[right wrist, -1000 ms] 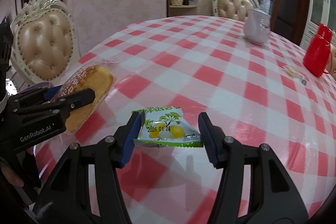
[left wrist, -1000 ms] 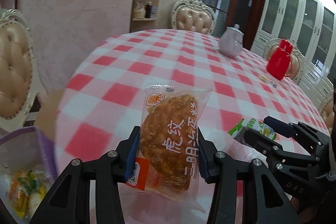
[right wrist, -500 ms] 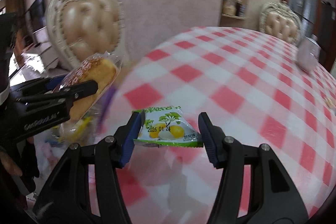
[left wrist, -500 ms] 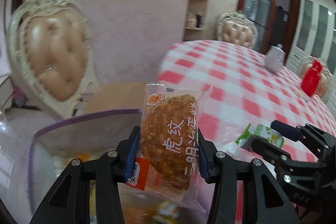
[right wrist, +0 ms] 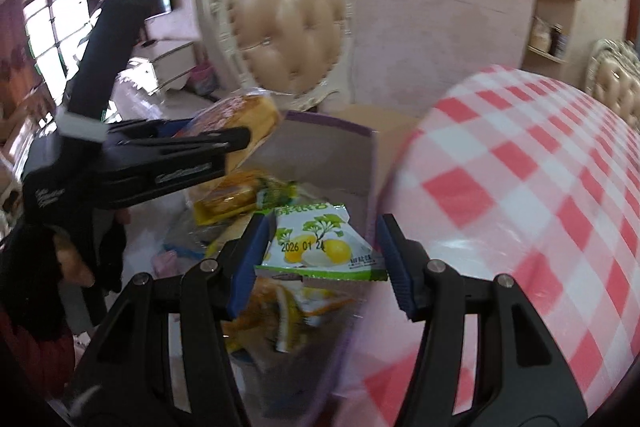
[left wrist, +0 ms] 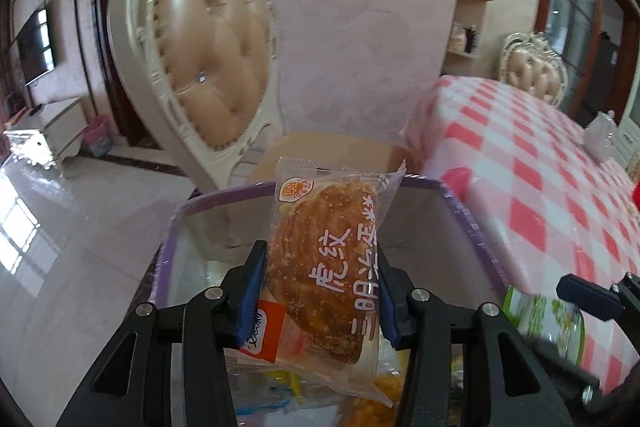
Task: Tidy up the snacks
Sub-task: 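Open both tools over the box to drop the bread and pouch, then grasp the small cookie bag with the left tool while the right tool grasps the blue-white candy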
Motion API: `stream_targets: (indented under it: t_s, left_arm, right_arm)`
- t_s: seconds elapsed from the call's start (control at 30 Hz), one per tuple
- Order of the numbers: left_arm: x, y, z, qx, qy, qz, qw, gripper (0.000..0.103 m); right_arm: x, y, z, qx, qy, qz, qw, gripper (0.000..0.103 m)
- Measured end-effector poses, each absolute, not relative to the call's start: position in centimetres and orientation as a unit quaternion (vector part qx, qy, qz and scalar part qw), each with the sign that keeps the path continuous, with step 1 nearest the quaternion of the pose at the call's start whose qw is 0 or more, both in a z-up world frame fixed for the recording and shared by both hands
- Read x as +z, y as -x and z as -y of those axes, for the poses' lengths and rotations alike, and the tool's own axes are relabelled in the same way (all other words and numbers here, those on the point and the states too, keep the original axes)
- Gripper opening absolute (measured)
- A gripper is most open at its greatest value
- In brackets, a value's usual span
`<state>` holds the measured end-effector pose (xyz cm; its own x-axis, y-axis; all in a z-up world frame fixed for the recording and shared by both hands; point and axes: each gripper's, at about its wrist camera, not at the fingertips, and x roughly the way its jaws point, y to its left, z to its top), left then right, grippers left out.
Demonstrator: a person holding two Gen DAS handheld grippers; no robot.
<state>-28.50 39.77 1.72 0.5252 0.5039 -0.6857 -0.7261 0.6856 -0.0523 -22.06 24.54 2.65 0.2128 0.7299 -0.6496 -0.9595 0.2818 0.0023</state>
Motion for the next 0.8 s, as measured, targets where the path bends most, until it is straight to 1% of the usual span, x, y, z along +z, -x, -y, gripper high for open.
stream_targets:
  t_s: [0.03,0.07,0.1,0.13,0.17,0.2,0.4,0.5,0.6,0.8]
  left_arm:
    - [1.6,28.6,-40.0,0.367,0.168,-0.332,0.853,0.051]
    - [1.5,28.6,-40.2,0.382,0.166,-0.337,0.844,0.058]
    - [1.5,28.7,-40.4,0.397,0.165,-0.340,0.836,0.063]
    - [1.5,28.8,-40.4,0.411,0.166,-0.339,0.830,0.071]
    - [1.7,28.9,-40.4,0.419,0.167,-0.333,0.828,0.076]
    - [2.0,28.8,-40.3,0.422,0.167,-0.328,0.828,0.077]
    - [3.1,25.6,-37.9,0.400,0.151,-0.334,0.840,0.078]
    - [3.9,21.8,-35.1,0.362,0.138,-0.339,0.857,0.079]
    - [4.9,16.6,-30.3,0.300,0.119,-0.344,0.882,0.080]
    - [5.7,6.2,-20.6,0.184,0.128,-0.357,0.907,0.081]
  right_arm:
    - [2.5,22.3,-24.9,0.571,0.211,-0.280,0.743,0.065]
    - [2.4,22.4,-25.1,0.574,0.213,-0.281,0.739,0.071]
    - [2.3,22.6,-25.2,0.573,0.214,-0.277,0.741,0.084]
    - [2.4,22.5,-25.0,0.570,0.214,-0.272,0.745,0.089]
    - [2.5,22.3,-24.8,0.566,0.214,-0.269,0.749,0.089]
    - [2.7,22.0,-24.7,0.563,0.212,-0.268,0.753,0.089]
    - [3.4,18.3,-21.9,0.525,0.193,-0.277,0.781,0.089]
    - [3.8,15.3,-19.4,0.484,0.189,-0.279,0.808,0.089]
    - [4.0,11.9,-16.2,0.433,0.184,-0.284,0.835,0.089]
    - [4.0,3.1,-5.2,0.290,0.159,-0.307,0.892,0.089]
